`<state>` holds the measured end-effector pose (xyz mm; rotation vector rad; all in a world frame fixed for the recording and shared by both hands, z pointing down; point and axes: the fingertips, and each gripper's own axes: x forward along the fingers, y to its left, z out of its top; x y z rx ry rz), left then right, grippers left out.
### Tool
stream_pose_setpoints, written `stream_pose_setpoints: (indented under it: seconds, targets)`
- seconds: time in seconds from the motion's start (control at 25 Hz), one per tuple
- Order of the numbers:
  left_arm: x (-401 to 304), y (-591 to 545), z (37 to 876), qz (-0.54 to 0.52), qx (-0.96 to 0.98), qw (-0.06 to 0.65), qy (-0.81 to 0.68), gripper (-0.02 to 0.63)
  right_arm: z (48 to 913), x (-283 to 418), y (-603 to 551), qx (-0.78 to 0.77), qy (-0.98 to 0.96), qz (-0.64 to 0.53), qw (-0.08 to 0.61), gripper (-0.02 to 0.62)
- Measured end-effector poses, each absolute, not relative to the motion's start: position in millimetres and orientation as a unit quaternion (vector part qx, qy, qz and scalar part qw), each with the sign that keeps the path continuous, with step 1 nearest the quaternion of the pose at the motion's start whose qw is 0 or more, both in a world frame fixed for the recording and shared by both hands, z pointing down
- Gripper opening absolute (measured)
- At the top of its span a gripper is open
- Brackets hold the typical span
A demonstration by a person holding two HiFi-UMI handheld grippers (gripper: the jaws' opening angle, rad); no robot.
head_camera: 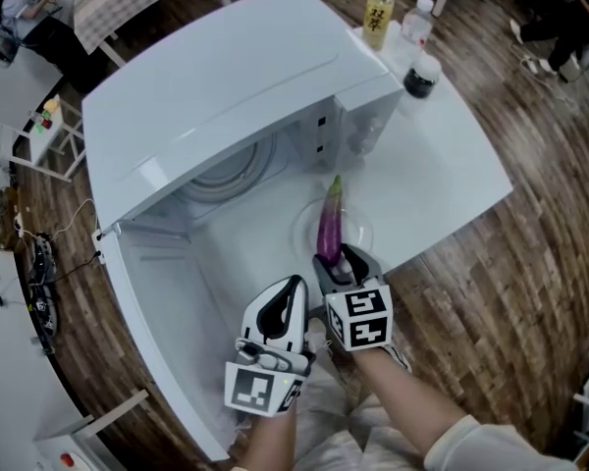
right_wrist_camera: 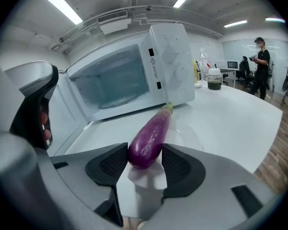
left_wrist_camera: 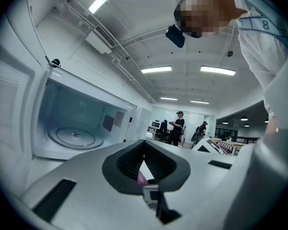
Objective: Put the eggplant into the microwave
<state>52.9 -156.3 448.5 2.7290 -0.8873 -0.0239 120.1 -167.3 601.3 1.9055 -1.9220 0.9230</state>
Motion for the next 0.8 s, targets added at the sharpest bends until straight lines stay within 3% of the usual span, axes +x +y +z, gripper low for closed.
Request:
stream_pose_setpoints:
  seconds: [0.36,0.8]
  targets:
    - [68.1,-149.7,460.5,0.006,0.945,0.143,-0.293,0.002,591.8,141.0,-157.7,0.543,-0.786,0.165,0.246,0.232]
    - [64.0,-170.5,473.9,0.007,0.936,0.126,-0.329,0.002,569.3,136.5,-164.8,0.456,-0.855,0.099,0.228,0.225]
